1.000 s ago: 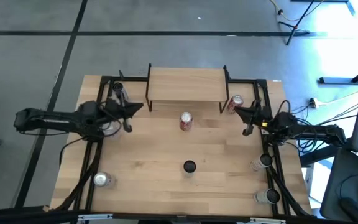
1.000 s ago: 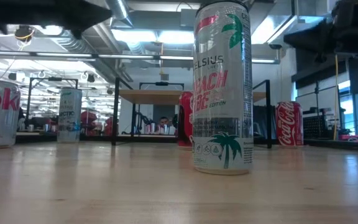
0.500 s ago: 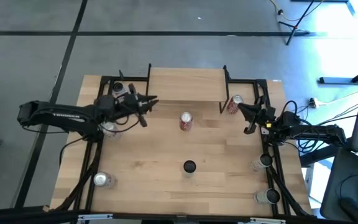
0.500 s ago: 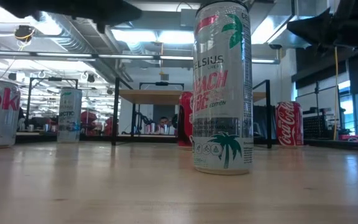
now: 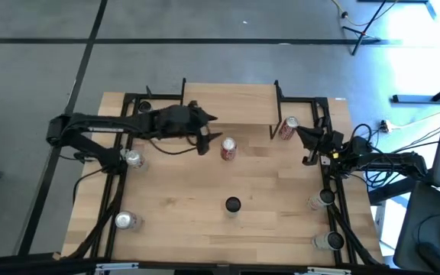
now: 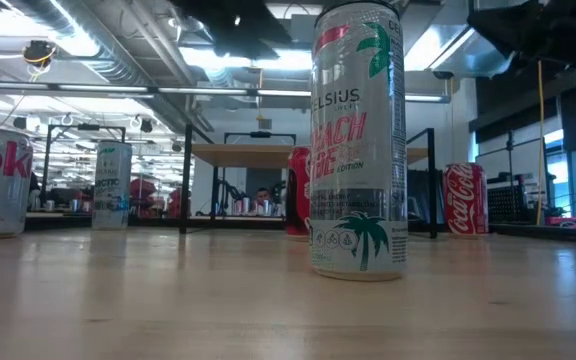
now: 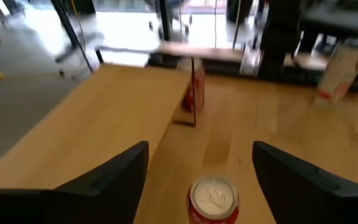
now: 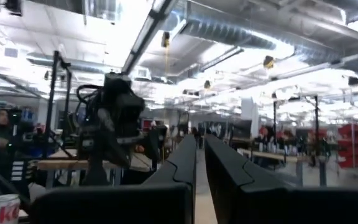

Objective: Place canned beverage on shelf
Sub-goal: Put the left red-white soda can on the shelf

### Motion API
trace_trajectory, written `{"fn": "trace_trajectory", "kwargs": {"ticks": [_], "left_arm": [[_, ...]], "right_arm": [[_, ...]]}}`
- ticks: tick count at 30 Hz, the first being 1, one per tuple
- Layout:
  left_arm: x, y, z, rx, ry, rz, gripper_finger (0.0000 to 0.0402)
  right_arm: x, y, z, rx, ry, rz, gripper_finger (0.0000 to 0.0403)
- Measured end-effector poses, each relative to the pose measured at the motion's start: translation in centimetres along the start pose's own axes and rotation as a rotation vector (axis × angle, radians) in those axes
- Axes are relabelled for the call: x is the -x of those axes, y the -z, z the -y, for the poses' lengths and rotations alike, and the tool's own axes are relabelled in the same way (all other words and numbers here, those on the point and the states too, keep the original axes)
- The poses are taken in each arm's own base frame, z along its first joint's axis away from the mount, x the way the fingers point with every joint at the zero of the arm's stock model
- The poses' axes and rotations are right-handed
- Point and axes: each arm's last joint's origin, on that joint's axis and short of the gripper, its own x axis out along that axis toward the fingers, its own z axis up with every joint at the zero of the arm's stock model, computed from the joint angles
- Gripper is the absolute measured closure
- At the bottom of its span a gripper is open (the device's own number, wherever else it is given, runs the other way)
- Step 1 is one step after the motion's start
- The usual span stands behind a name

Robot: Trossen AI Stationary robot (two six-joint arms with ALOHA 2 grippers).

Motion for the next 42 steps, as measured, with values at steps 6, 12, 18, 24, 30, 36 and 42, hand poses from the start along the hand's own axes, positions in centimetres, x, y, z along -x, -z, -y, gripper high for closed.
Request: {"fn": "trace_trajectory", "kwargs": {"ticks": [6, 12, 18, 24, 30, 36, 42], "left_arm": [[-2.0, 0.1, 1.3, -0.003, 0.033, -0.030, 0.0119], [-5.8, 2.7, 1.5, 0.022, 0.054, -0.151, 0.0119], [-8.3, 4.7, 1.0, 0.024, 0.075, -0.233, 0.0119], [-8.6, 5.0, 1.0, 0.001, 0.098, -0.241, 0.0119], [-8.6, 5.0, 1.1, 0.004, 0.117, -0.243, 0.0119], [-9.1, 5.7, 1.1, -0.011, 0.101, -0.274, 0.0119], [-10.2, 6.5, 0.9, -0.024, 0.094, -0.287, 0.0119]], "right_arm": [[0.0, 0.2, -0.1, 0.006, -0.022, -0.014, 0.0375], [0.0, 0.3, -0.4, -0.054, -0.110, -0.015, 0.0375], [0.0, 0.2, -0.5, -0.059, -0.164, -0.009, 0.0375], [0.0, 0.3, -0.5, -0.057, -0.166, -0.017, 0.0375], [0.0, 0.4, -0.5, -0.054, -0.166, -0.019, 0.0375], [0.0, 0.4, -0.5, -0.054, -0.166, -0.019, 0.0375], [0.0, 0.4, -0.5, -0.053, -0.167, -0.021, 0.0375]]}}
